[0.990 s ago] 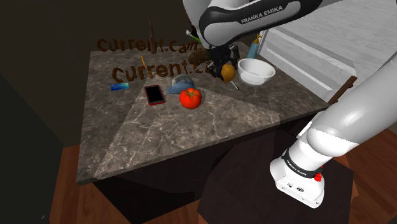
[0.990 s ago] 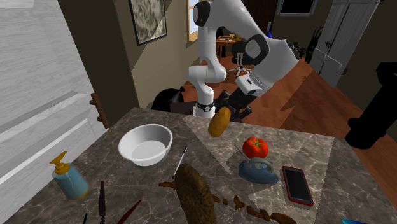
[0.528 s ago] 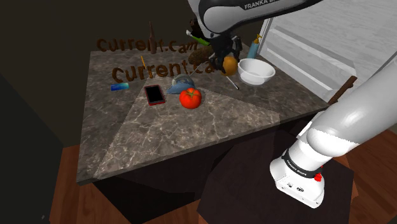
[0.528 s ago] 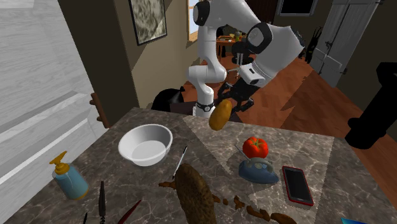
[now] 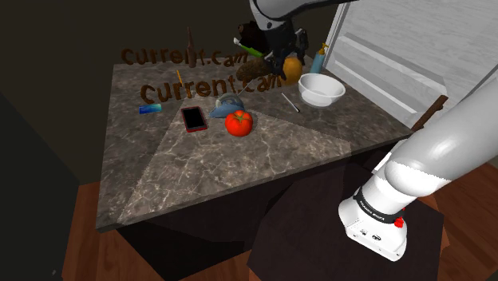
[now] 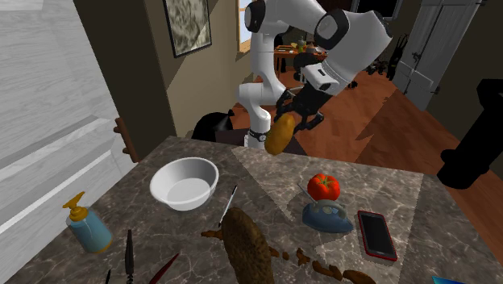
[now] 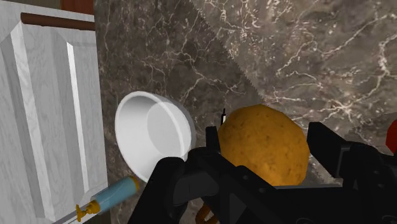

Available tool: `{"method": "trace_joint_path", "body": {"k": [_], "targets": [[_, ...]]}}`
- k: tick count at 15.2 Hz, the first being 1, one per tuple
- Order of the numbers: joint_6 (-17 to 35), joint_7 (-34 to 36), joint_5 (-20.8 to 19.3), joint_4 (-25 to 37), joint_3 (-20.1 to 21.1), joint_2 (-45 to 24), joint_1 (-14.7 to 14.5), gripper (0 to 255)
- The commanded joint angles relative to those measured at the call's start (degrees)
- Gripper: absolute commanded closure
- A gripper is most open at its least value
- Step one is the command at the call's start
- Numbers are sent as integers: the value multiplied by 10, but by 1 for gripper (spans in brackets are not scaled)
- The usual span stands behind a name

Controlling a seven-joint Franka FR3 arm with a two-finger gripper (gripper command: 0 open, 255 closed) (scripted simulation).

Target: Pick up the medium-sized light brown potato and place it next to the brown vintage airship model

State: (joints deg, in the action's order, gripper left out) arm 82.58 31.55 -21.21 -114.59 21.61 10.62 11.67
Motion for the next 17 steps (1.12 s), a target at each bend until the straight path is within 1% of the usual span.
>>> {"method": "trace_joint_path", "body": {"k": [1, 17], "targets": [[-15, -4, 0, 15, 1, 0, 0, 255], [-129, -46, -14, 148, 6, -13, 1, 255]]}}
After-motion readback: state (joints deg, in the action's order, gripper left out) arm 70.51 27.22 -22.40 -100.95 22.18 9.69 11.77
